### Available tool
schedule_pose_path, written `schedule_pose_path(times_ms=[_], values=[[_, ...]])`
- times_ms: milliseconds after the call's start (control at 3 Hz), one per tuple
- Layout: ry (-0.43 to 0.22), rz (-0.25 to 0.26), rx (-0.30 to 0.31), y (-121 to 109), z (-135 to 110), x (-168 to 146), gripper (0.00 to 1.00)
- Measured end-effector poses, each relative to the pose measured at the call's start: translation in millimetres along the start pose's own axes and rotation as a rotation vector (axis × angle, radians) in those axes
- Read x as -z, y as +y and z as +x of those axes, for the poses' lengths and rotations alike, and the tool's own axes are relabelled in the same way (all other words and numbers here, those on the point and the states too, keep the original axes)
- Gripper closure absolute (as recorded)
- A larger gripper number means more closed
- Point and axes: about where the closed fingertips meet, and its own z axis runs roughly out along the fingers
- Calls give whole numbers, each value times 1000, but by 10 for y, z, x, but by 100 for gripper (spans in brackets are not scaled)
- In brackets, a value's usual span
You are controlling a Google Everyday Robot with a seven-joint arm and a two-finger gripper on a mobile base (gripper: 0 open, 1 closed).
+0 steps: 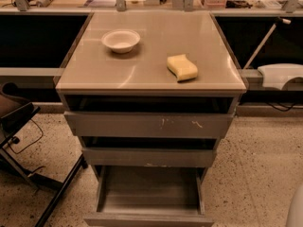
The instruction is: Close bottom drawer
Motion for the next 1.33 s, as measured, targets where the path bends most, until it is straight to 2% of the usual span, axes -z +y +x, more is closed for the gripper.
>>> schedule_pose_path(times_ms=[333,667,1000,1333], values=[[-13,12,12,-116,33,-142,0],[-17,26,43,-216,-103,-274,0],[-17,26,44,-212,-97,-273,0],[-8,29,82,-221,-415,-384,0]])
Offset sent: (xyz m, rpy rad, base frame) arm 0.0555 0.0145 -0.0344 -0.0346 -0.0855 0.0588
